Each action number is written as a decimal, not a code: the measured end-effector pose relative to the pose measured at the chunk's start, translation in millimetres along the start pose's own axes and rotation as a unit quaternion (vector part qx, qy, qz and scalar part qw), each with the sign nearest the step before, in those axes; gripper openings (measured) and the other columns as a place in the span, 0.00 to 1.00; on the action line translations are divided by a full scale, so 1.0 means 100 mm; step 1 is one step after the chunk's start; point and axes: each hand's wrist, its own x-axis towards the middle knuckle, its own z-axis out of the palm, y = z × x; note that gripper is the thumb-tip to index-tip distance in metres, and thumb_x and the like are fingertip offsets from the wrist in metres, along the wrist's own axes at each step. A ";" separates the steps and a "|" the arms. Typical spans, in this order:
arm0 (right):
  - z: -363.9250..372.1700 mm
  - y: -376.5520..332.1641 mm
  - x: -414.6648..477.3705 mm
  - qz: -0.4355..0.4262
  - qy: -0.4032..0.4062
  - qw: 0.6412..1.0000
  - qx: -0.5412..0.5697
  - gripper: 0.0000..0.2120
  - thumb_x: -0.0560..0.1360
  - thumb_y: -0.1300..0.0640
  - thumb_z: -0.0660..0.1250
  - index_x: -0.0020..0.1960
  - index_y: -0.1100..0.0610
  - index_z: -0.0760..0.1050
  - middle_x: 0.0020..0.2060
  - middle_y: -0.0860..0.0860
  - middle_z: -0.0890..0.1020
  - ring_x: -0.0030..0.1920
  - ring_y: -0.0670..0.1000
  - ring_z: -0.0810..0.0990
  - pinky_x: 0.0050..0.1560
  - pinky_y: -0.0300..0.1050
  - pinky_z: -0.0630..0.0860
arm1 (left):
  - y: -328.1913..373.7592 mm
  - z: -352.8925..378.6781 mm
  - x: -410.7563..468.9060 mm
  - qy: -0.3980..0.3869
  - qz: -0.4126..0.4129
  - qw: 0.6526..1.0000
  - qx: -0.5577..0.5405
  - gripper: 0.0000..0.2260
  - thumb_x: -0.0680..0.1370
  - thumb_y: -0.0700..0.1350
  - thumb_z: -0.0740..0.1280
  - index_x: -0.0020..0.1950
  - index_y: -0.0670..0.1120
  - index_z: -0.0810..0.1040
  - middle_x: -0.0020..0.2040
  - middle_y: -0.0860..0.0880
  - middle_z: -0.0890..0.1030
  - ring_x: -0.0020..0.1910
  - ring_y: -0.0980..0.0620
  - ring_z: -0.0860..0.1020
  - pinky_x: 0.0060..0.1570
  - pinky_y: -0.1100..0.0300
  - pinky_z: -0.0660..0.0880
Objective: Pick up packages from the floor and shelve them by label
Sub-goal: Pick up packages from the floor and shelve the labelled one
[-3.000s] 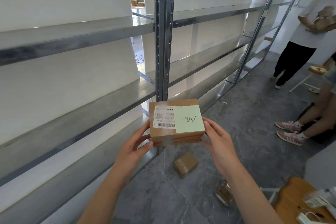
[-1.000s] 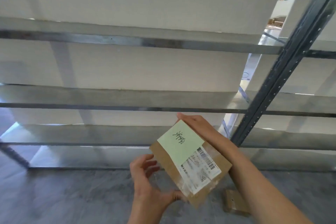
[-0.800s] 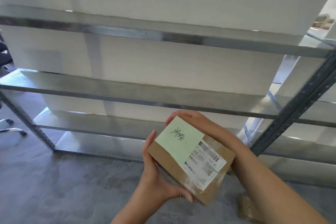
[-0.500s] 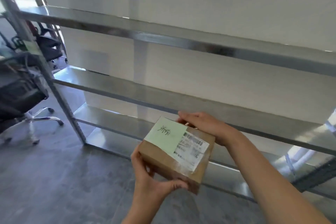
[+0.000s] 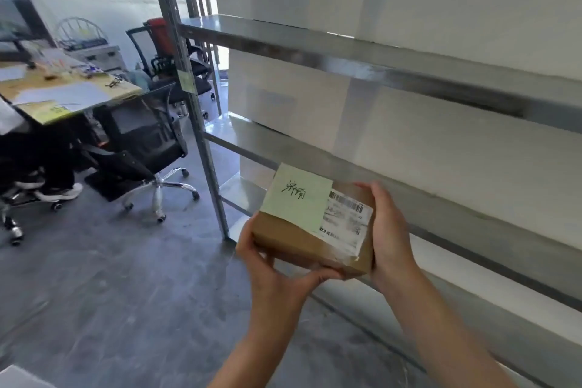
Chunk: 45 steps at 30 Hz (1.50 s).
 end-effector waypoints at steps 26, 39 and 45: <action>1.23 0.23 2.46 0.024 -0.105 0.993 -0.057 0.19 0.83 0.48 0.57 0.67 0.53 0.78 0.59 0.50 0.85 0.61 0.49 0.82 0.68 0.53 0.74 | -0.73 -0.36 2.65 0.090 -0.088 0.990 0.058 0.07 0.84 0.42 0.56 0.57 0.49 0.73 0.52 0.57 0.81 0.54 0.62 0.79 0.52 0.74 0.73; 2.72 0.56 2.84 -0.026 -0.027 0.999 -0.031 0.18 0.84 0.53 0.55 0.70 0.52 0.75 0.60 0.48 0.84 0.59 0.44 0.83 0.66 0.45 0.75 | -1.29 -1.52 3.96 -0.002 -0.113 0.993 0.021 0.07 0.84 0.43 0.56 0.56 0.48 0.73 0.51 0.57 0.82 0.55 0.62 0.80 0.54 0.70 0.73; 3.61 0.81 2.84 -0.035 0.022 0.999 -0.034 0.18 0.84 0.53 0.55 0.71 0.52 0.74 0.61 0.47 0.83 0.62 0.44 0.81 0.69 0.45 0.73 | -1.58 -2.32 4.62 -0.065 -0.128 0.990 0.010 0.06 0.85 0.43 0.56 0.55 0.47 0.73 0.47 0.58 0.83 0.51 0.62 0.80 0.52 0.67 0.75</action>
